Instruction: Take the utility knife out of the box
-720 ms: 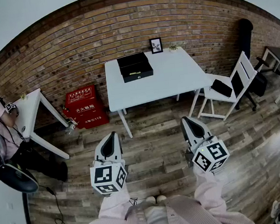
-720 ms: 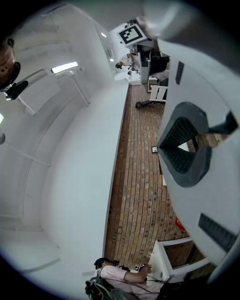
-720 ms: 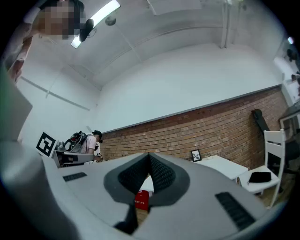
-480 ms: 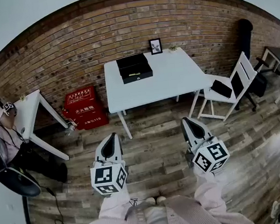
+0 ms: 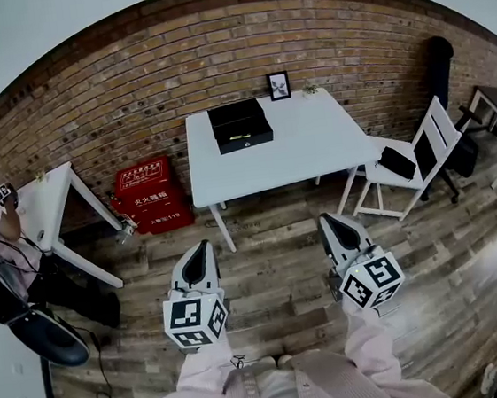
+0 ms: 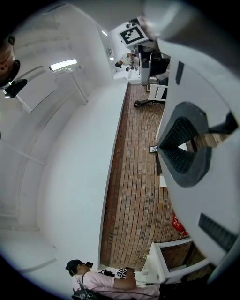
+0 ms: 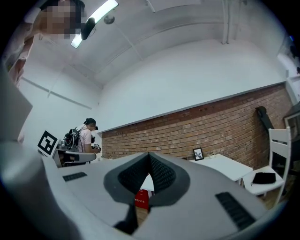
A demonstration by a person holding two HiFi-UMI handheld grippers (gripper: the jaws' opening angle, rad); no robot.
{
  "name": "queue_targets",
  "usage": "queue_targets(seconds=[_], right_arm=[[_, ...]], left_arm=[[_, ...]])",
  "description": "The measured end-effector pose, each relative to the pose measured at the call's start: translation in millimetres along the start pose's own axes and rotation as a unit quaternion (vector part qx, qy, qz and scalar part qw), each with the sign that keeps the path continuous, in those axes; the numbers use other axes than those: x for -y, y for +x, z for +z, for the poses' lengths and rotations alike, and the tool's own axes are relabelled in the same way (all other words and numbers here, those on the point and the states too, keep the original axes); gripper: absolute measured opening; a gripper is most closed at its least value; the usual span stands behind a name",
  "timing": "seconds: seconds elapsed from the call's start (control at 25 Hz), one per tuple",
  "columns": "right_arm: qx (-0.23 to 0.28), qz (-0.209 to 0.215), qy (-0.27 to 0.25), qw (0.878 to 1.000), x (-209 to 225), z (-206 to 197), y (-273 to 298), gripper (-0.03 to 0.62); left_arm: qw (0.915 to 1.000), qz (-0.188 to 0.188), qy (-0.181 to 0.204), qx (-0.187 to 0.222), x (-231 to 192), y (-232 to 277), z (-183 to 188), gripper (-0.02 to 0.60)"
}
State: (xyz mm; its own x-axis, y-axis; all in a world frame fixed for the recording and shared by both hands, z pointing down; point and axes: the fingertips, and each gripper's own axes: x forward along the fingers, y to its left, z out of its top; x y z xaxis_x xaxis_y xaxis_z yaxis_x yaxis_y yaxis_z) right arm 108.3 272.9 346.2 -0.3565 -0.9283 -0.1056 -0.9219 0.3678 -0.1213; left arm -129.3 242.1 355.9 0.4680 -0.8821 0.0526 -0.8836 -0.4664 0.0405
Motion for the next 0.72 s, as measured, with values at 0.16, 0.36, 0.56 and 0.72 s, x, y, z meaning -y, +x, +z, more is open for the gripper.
queue_targets(seconds=[0.16, 0.36, 0.56, 0.72], right_arm=[[-0.013, 0.004, -0.001, 1.000, -0.2, -10.0, 9.1, 0.006], [-0.026, -0.005, 0.009, 1.000, 8.5, -18.7, 14.7, 0.078], [-0.027, -0.009, 0.010, 1.000, 11.9, -25.1, 25.0, 0.117], [-0.035, -0.008, 0.005, 0.999, 15.2, -30.6, 39.8, 0.143]], left_arm=[[0.9999, 0.007, -0.008, -0.007, -4.6, 3.7, -7.6, -0.008], [0.9997, 0.009, -0.012, -0.017, -3.5, 7.2, -14.5, -0.008], [0.9996, 0.016, -0.012, -0.022, -13.0, 13.1, -20.8, -0.008], [0.9991, 0.024, -0.020, -0.029, -22.5, 24.6, -26.4, -0.008]])
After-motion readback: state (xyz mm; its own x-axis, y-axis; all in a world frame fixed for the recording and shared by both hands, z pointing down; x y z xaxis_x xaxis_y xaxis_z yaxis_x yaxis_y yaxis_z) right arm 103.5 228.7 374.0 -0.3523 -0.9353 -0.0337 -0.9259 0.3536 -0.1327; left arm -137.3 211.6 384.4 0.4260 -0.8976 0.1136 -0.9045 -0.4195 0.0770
